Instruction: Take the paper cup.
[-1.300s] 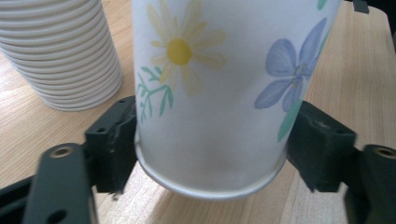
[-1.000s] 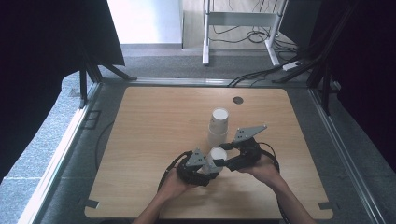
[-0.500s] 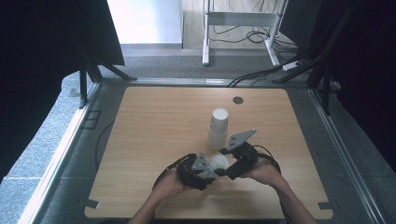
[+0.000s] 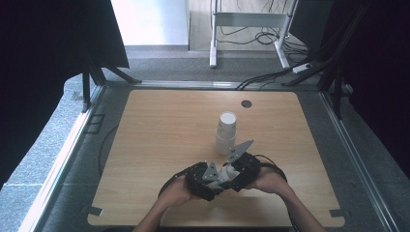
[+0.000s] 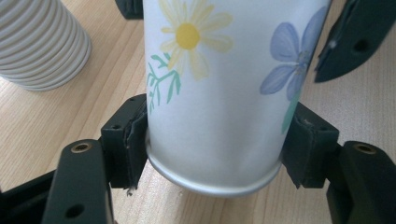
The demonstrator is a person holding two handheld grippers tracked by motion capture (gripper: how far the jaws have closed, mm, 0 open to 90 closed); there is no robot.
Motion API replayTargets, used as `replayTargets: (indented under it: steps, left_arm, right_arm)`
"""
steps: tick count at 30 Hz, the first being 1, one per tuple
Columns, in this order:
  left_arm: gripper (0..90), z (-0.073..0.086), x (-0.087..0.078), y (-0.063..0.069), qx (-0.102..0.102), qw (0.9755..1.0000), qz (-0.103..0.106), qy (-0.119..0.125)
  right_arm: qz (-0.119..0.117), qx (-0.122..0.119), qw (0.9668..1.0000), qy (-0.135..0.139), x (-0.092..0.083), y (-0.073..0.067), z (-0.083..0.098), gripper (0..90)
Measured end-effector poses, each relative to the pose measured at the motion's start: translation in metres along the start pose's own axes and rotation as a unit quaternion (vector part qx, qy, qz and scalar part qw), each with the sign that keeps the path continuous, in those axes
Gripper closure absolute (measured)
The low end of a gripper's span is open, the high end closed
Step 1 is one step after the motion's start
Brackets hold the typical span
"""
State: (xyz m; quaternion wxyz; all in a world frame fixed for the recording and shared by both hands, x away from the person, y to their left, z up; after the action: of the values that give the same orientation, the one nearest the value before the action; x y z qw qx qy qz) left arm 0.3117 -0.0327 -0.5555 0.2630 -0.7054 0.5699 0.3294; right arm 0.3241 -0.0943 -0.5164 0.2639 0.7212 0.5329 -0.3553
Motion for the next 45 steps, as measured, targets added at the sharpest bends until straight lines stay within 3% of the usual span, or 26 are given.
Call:
replayTargets:
  steps: [6,12,16,17,20,22,23,27,29,31,33,39,40,45]
  left_arm:
    - [32.1,0.000,0.001,0.002,0.006,1.0000,0.003,-0.005]
    - [28.9,-0.001,0.001,0.004,-0.002,0.9999,0.011,-0.001]
    - [24.0,-0.004,-0.001,0.002,-0.013,0.9996,0.016,0.017]
    - [19.1,-0.006,-0.004,0.001,-0.020,0.9990,0.023,0.032]
    - [15.2,-0.008,-0.007,-0.001,-0.030,0.9981,0.026,0.046]
    - [13.3,-0.011,-0.012,-0.002,-0.041,0.9964,0.032,0.067]
    - [13.4,-0.014,-0.017,-0.004,-0.050,0.9943,0.038,0.086]
    - [13.4,-0.016,-0.024,-0.007,-0.058,0.9918,0.038,0.108]
    - [13.9,-0.019,-0.030,-0.009,-0.067,0.9879,0.044,0.133]
    - [14.3,-0.019,-0.032,-0.009,-0.067,0.9869,0.046,0.139]
    - [14.9,-0.021,-0.035,-0.009,-0.067,0.9847,0.053,0.152]
    - [17.7,-0.024,-0.041,-0.006,-0.060,0.9789,0.072,0.182]
    - [19.3,-0.024,-0.042,-0.006,-0.059,0.9770,0.077,0.190]
    - [22.8,-0.024,-0.045,-0.006,-0.055,0.9734,0.087,0.205]
  right_arm:
    - [-0.010,-0.015,0.9998,-0.006,0.001,-0.003,0.002,31.7]
    - [-0.012,-0.014,0.9998,-0.005,0.000,-0.004,0.002,34.9]
    - [-0.013,-0.005,0.9999,0.002,-0.003,-0.003,0.000,36.7]
    - [-0.012,0.003,0.9998,0.015,-0.006,-0.001,-0.003,36.8]
    - [-0.011,0.012,0.9995,0.027,-0.009,0.001,-0.006,36.9]
    - [-0.011,0.021,0.9985,0.049,-0.014,0.005,-0.009,37.0]
    - [-0.012,0.028,0.9980,0.056,-0.016,0.006,-0.010,37.0]
    - [-0.015,0.040,0.9959,0.079,-0.021,0.009,-0.014,36.9]
    - [-0.022,0.045,0.9935,0.102,-0.024,0.011,-0.017,37.0]
    - [-0.025,0.049,0.9925,0.109,-0.026,0.012,-0.017,37.0]
    - [-0.035,0.054,0.9899,0.127,-0.028,0.012,-0.019,37.0]
    - [-0.054,0.057,0.9861,0.147,-0.031,0.012,-0.021,37.0]
    - [-0.062,0.056,0.9846,0.154,-0.033,0.011,-0.022,37.0]
    - [-0.073,0.052,0.9829,0.161,-0.035,0.008,-0.023,37.0]
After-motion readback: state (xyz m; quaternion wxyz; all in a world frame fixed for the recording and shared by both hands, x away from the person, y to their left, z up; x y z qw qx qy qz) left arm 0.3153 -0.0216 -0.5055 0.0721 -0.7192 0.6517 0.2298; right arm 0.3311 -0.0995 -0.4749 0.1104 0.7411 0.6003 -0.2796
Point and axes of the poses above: each handheld gripper's, and its own axes: x roughly forward along the jaws, z roughly out of its underside, y roughly to its right, the point moved 10 cm from there along x, roughly forward along the jaws, and after that the axes turned 8 degrees about z, right-handed, at the moved point
